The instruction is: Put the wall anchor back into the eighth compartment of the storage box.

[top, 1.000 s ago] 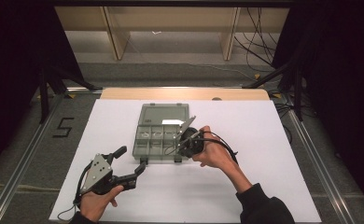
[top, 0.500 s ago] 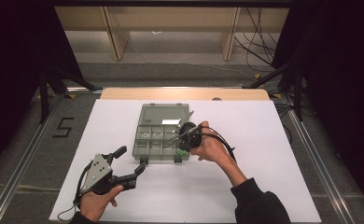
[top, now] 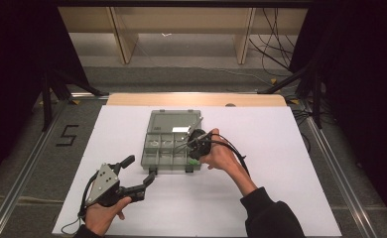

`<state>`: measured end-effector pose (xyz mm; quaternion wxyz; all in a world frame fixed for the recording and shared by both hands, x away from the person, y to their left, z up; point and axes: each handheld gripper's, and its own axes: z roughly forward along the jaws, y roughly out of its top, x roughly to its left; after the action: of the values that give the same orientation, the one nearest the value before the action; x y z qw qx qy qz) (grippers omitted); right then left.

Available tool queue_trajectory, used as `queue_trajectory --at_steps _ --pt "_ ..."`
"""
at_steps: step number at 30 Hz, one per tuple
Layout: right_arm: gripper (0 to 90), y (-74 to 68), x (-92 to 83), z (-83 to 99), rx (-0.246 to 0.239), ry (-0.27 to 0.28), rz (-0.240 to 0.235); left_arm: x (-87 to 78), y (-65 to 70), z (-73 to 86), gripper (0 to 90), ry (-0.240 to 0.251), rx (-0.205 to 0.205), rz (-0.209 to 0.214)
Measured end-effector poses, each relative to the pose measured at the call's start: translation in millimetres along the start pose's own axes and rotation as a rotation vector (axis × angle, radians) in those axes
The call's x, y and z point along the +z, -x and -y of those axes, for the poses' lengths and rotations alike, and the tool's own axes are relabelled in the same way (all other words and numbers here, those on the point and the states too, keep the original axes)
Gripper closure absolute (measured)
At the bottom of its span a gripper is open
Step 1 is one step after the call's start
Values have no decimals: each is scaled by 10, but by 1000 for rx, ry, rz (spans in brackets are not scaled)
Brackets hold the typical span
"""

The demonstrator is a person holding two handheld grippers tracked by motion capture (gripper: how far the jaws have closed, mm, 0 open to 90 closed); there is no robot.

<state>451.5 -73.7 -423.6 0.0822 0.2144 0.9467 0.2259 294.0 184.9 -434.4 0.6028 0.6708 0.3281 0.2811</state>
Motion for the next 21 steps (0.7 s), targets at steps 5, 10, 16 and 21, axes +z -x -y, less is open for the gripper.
queue_trajectory --at_steps 5,10,16,21 --pt "815 4 43 2 7 -14 5 -2 -5 -1 166 1 6 -1" --pt "730 -9 21 -2 11 4 22 -2 -8 -2 166 2 6 -2" --pt "571 -9 -84 45 31 61 50 -3 -5 -2 166 1 7 -2" --pt "514 -28 -172 156 25 143 57 -1 -3 -1 166 -1 7 -2"
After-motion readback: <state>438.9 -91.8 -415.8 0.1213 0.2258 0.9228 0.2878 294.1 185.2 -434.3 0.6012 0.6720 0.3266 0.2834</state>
